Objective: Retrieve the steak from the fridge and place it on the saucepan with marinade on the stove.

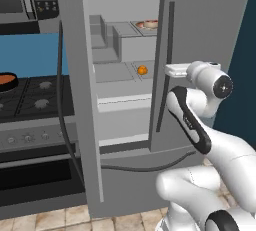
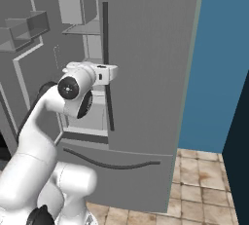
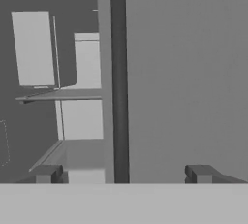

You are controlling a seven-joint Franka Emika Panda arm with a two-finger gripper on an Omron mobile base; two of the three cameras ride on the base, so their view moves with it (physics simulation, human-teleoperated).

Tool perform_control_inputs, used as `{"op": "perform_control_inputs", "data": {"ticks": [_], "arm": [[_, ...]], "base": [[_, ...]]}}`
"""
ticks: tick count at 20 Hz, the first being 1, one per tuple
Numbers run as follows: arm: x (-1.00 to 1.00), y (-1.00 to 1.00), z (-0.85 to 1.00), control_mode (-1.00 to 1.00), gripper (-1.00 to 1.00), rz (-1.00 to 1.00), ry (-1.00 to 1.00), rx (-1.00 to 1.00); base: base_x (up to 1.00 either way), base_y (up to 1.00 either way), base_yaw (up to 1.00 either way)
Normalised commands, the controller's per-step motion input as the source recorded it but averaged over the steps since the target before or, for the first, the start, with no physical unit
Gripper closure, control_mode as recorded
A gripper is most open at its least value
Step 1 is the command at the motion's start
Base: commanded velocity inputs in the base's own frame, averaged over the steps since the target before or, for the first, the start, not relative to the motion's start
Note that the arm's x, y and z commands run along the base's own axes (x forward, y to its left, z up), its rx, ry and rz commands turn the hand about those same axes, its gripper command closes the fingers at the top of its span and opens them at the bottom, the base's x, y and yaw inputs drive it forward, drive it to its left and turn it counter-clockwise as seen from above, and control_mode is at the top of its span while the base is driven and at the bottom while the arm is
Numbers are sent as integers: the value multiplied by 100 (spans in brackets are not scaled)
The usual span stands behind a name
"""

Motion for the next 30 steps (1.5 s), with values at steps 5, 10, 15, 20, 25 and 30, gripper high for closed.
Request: {"op": "perform_control_inputs", "data": {"ticks": [5,10,15,20,25,30], "arm": [[46,0,-7,-100,-100,0,0,0],[50,0,-7,-100,-100,0,0,0],[53,0,-12,-100,-100,0,0,0],[53,0,-10,-100,-100,0,0,0],[57,0,-9,-100,-100,0,0,0],[61,0,-7,-100,-100,0,4,0]], "base": [[0,0,0],[0,0,0],[0,0,0],[0,0,0],[0,0,0],[0,0,0]]}}
